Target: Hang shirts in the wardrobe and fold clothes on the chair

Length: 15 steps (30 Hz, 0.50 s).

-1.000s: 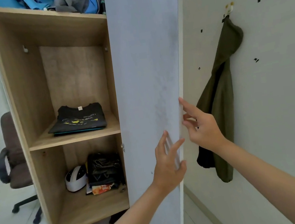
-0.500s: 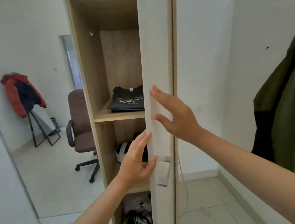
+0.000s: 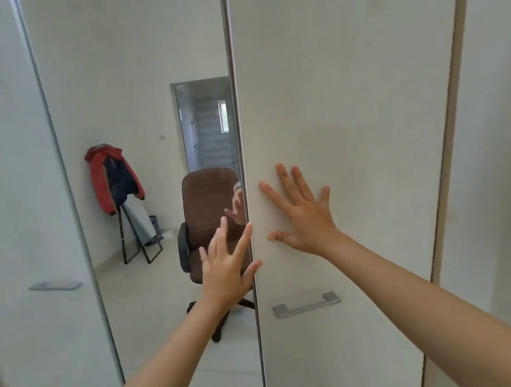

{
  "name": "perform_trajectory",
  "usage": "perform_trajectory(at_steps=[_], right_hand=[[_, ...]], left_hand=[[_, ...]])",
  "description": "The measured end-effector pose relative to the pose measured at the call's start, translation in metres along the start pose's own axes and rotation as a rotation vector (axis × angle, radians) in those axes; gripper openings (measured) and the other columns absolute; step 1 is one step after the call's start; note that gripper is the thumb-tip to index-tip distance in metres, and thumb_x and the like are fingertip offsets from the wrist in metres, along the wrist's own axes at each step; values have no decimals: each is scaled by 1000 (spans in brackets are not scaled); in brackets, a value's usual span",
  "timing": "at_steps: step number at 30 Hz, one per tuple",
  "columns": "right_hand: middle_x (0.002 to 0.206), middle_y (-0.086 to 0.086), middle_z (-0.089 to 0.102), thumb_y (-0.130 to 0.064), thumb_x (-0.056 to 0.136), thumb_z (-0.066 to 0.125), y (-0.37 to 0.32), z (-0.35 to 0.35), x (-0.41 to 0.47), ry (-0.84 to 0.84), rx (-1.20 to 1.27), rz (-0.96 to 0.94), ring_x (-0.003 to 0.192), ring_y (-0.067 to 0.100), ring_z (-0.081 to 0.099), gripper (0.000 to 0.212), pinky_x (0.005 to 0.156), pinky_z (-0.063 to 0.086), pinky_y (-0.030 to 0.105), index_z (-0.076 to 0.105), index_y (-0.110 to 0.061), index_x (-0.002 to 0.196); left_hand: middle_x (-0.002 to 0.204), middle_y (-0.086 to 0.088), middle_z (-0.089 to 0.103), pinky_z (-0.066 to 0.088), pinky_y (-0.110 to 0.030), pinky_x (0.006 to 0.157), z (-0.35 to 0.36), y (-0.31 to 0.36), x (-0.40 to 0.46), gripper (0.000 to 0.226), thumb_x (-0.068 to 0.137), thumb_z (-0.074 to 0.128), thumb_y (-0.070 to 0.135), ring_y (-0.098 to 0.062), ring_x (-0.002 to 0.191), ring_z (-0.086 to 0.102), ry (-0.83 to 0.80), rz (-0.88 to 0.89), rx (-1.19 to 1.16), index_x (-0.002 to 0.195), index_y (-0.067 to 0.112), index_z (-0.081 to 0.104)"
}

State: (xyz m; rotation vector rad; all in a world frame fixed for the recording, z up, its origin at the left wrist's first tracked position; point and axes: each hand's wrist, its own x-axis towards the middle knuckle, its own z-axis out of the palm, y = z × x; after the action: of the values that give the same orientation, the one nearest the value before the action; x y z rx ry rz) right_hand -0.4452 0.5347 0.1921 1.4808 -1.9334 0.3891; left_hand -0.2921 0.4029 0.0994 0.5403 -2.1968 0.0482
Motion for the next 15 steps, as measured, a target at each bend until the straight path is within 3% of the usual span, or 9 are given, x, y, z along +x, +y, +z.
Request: perform_trajectory(at_steps=[5,8,10,15], right_hand=[[149,-5,-43,-46,66,81,8,52,40,-194,-109,156,142,24,-31,130,98,17,77,-24,-46,143],[147,-8,-44,-46,62,83,15,69,52,-203,-108,203,139,20,-36,134,96,12,79,-27,-50,139],[147,-9,-44,-48,61,83,17,71,57,-195,-130,211,137,18,-39,135,96,11,80,-28,-52,138],[150,-7,-41,-51,59,83,13,72,59,-201,-166,246,141,19,-33,134,96,11,79,-22,-51,141]], left_hand=[[154,-13,-25,24,-75,99,43,-37,57,110,75,70,52,-39,143,-13,-132,-115,186,140,52,-18],[156,-18,-16,37,-74,89,65,-52,69,119,63,81,47,-43,142,-3,-118,-129,170,144,50,-7],[156,-22,-4,43,-72,82,74,-63,69,117,58,84,44,-46,141,4,-73,-88,148,146,46,7],[156,-21,-10,45,-69,78,78,-71,66,93,69,78,38,-49,140,4,-20,3,105,145,45,24]])
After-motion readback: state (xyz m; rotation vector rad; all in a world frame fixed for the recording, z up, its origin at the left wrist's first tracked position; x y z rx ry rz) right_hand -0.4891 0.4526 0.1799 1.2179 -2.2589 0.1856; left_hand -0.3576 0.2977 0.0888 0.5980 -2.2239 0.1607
